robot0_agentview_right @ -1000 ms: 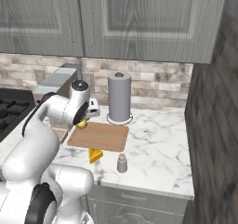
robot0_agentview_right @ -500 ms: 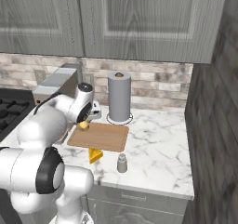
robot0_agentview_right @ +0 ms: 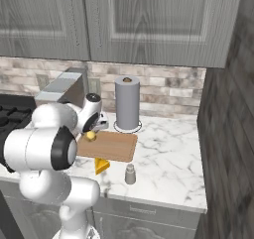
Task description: Retrieve the reheated potato from the microwave, then place the potato, cheese, and condiment on the cutting board.
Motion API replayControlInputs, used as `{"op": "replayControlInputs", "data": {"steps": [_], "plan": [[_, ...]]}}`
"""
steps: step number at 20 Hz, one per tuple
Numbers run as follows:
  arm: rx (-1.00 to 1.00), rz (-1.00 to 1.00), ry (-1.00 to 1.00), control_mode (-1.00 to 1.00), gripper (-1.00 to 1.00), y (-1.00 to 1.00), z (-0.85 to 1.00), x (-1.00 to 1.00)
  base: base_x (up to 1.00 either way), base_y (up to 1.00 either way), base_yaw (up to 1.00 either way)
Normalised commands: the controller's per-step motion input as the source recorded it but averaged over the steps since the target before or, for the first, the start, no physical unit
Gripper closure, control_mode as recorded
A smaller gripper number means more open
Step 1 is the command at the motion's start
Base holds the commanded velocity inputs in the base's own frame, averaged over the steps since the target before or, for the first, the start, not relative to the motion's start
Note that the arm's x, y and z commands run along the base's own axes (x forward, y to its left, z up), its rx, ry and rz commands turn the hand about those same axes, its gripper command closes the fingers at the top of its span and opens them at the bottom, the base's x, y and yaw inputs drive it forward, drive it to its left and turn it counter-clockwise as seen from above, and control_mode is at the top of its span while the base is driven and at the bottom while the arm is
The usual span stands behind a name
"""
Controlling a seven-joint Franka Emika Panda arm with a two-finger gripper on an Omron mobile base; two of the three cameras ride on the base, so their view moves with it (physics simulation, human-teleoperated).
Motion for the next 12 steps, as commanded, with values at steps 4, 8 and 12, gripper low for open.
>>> {"op": "replayControlInputs", "data": {"steps": [4, 8, 12], "plan": [[0.00, 0.00, 0.03, -1.00, 1.00, 0.16, -0.35, 0.30, 0.00, 0.00, 0.00], [0.00, 0.00, 0.02, -1.00, 1.00, 0.09, -0.35, 0.21, 0.00, 0.00, 0.00], [0.00, 0.00, 0.02, -1.00, 1.00, 0.00, -0.33, 0.14, 0.00, 0.00, 0.00]]}}
